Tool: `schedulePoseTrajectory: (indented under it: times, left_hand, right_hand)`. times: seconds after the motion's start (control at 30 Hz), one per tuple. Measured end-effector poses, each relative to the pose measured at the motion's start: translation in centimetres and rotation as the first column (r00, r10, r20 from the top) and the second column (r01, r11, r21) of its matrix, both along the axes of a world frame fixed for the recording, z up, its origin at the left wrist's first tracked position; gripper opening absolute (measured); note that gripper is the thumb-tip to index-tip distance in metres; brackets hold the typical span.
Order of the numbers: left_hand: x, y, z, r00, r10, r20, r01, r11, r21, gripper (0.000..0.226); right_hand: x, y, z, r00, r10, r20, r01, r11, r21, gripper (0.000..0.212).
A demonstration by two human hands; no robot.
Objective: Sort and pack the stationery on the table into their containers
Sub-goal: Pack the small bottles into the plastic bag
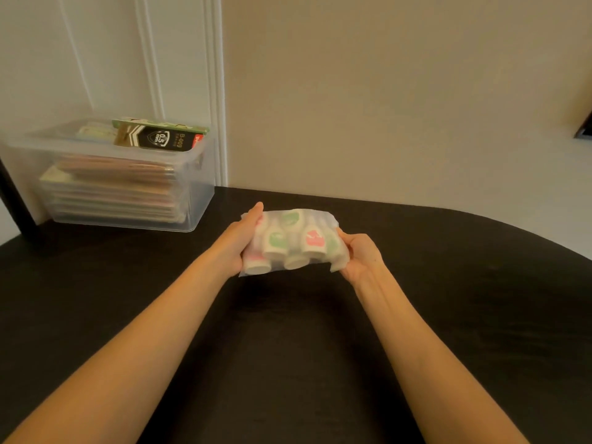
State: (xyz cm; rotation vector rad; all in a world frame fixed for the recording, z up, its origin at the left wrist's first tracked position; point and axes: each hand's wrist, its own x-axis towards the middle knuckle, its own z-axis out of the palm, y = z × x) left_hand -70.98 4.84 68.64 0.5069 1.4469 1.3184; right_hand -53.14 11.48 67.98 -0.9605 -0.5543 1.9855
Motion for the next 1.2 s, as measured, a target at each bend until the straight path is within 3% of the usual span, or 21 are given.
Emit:
schedulePoseTrajectory:
  times: [0.13, 0.43, 0.57, 0.7, 1.03, 1.2]
  left_hand:
    - [-2.7, 1.2, 2.6, 0.992, -0.045, 0.122, 0.043, 0.999, 0.02, 0.034]
    - [-8.1, 2.9, 11.8, 0.999, 0.037, 0.039, -0.035, 0.998, -0.049, 0.046]
    - [-11.5, 3.1, 16.2, 0.995, 0.095, -0.011, -0.096, 0.991, -0.089, 0.044]
    - [-16.2, 2.8, 19.4, 0.983, 0.169, -0.078, -0.178, 0.977, -0.117, 0.05]
    - [-27.0, 4.0, 19.6, 0.957, 0.146, -0.252, -0.168, 0.983, -0.069, 0.028]
    - [-29.7, 5.0, 17.1, 0.965, 0.116, -0.235, -0.142, 0.986, -0.093, 0.025]
  right_hand:
    - [-3.2, 2.5, 2.0, 1.0, 0.013, -0.011, -0.013, 1.0, -0.013, 0.028]
    - [-9.8, 5.1, 10.3, 0.987, 0.15, 0.054, -0.147, 0.988, -0.054, 0.033]
    - [-13.2, 5.2, 15.2, 0.973, 0.203, 0.111, -0.198, 0.979, -0.052, 0.025]
    - [-17.6, 5.4, 18.7, 0.918, 0.279, 0.281, -0.276, 0.96, -0.052, 0.032]
    - [-28.6, 5.6, 19.7, 0.874, 0.295, 0.387, -0.29, 0.954, -0.071, 0.03]
    - [-31.5, 6.4, 17.8, 0.848, 0.288, 0.446, -0.292, 0.955, -0.062, 0.026]
